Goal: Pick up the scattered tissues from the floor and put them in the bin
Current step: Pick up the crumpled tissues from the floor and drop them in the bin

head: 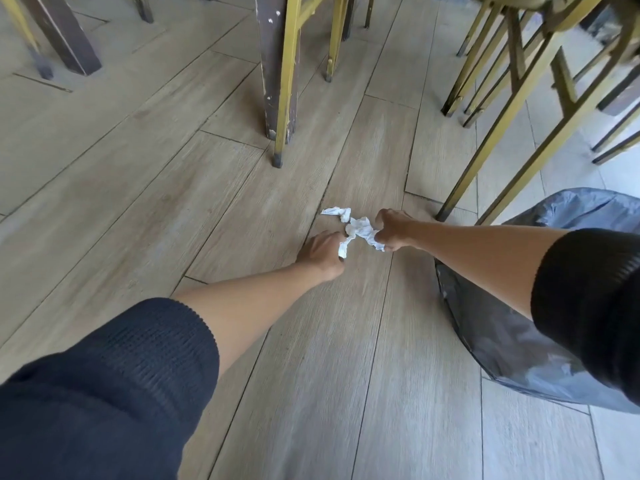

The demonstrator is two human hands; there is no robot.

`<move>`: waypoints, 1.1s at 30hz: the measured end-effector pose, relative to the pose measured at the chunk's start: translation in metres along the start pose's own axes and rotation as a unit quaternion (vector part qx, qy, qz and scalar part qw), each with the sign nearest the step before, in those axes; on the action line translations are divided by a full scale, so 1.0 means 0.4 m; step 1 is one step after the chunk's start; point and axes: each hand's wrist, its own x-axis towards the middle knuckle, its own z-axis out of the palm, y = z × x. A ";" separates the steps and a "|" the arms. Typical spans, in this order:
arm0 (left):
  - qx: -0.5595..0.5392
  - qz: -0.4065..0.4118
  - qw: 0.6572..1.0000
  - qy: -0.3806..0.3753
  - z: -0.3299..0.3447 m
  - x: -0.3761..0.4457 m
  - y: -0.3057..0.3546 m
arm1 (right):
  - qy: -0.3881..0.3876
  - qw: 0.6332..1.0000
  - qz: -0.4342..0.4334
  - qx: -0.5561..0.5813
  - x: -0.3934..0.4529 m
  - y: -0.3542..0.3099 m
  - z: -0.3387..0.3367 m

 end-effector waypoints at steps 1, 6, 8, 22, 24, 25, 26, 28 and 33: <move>-0.003 0.012 1.000 -0.003 0.010 0.007 -0.001 | 0.000 1.000 0.004 0.003 0.008 0.001 0.008; 0.052 0.036 0.995 -0.081 0.044 0.020 -0.008 | -0.001 1.000 0.018 -0.019 0.031 0.003 0.046; 0.073 0.047 0.995 -0.052 0.049 0.017 -0.015 | 0.000 0.999 0.021 -0.034 0.039 0.010 0.057; -0.040 -0.004 0.997 0.069 -0.023 -0.015 -0.072 | 0.038 0.995 0.017 0.088 -0.008 0.006 -0.032; -0.051 0.002 0.997 0.057 -0.026 -0.018 -0.071 | 0.049 0.992 0.019 0.112 -0.011 0.008 -0.039; -0.053 0.003 0.997 0.051 -0.026 -0.018 -0.069 | 0.055 0.991 0.019 0.120 -0.013 0.008 -0.043; -0.053 0.003 0.998 0.046 -0.028 -0.018 -0.065 | 0.057 0.991 0.021 0.121 -0.015 0.008 -0.046; -0.051 0.002 0.998 0.038 -0.033 -0.017 -0.059 | 0.054 0.991 0.022 0.119 -0.020 0.004 -0.048; -0.058 -0.014 0.997 0.049 -0.038 -0.012 -0.057 | 0.051 0.989 0.022 0.136 -0.024 -0.012 -0.048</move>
